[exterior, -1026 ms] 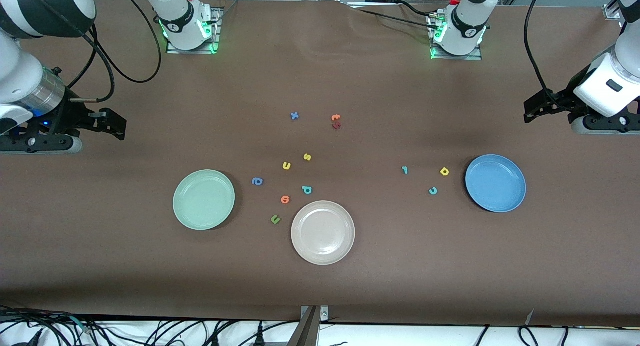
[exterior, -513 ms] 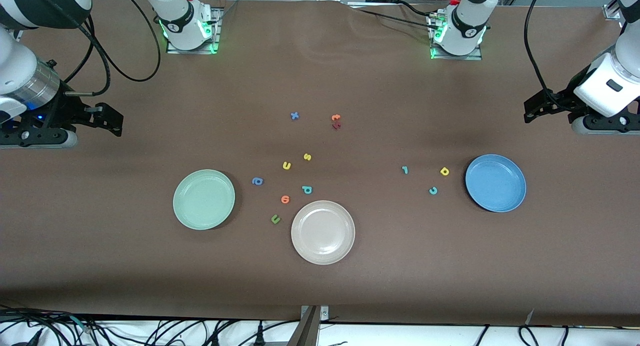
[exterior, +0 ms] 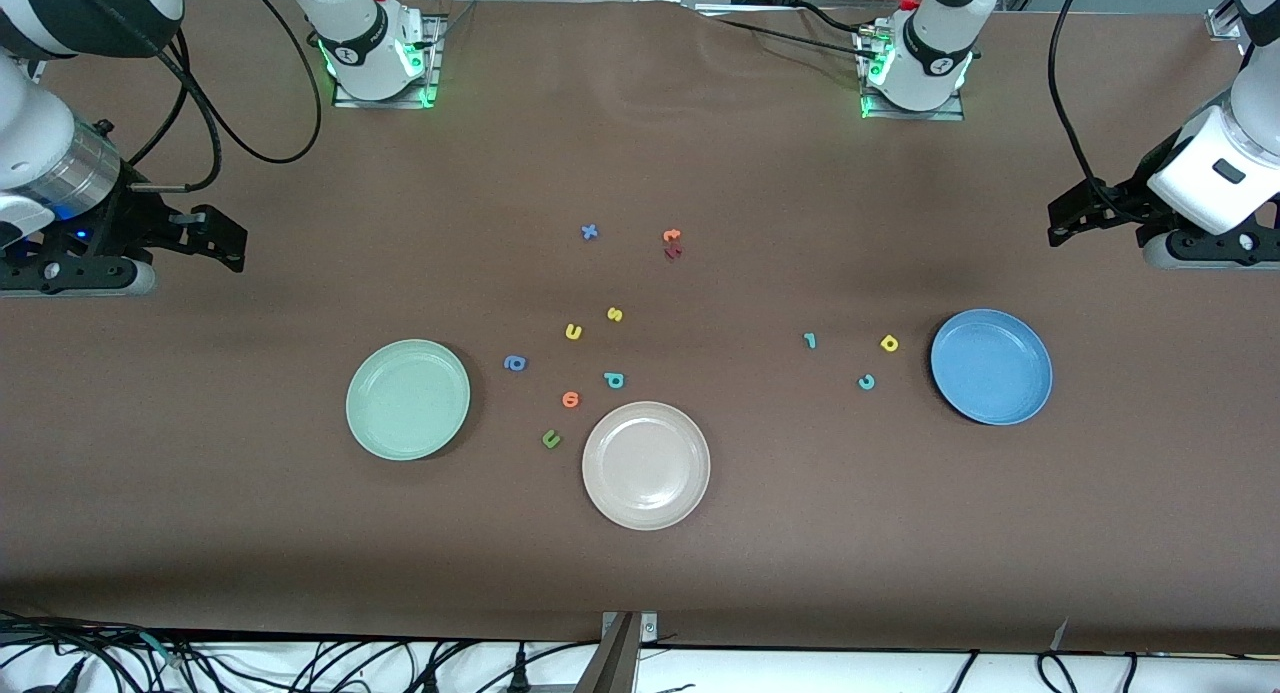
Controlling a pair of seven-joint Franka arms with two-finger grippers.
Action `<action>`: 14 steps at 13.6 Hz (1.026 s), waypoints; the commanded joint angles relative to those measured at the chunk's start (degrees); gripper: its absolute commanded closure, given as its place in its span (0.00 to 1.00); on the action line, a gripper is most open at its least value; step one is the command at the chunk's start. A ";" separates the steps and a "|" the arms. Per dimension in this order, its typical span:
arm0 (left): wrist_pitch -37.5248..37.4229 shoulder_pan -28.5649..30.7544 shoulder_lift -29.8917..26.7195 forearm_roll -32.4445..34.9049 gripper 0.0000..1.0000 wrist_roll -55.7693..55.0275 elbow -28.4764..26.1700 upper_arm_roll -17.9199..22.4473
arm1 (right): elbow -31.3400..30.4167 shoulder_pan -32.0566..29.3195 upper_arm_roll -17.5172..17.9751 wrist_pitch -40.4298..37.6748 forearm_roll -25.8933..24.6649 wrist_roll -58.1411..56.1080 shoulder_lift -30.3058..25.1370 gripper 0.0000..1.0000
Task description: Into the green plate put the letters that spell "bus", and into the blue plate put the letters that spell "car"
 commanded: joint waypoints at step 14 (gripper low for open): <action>-0.97 -0.17 -0.02 1.00 0.00 -0.73 1.24 -0.23 | 0.14 -0.18 0.76 -4.60 -0.29 -1.97 -1.35 0.00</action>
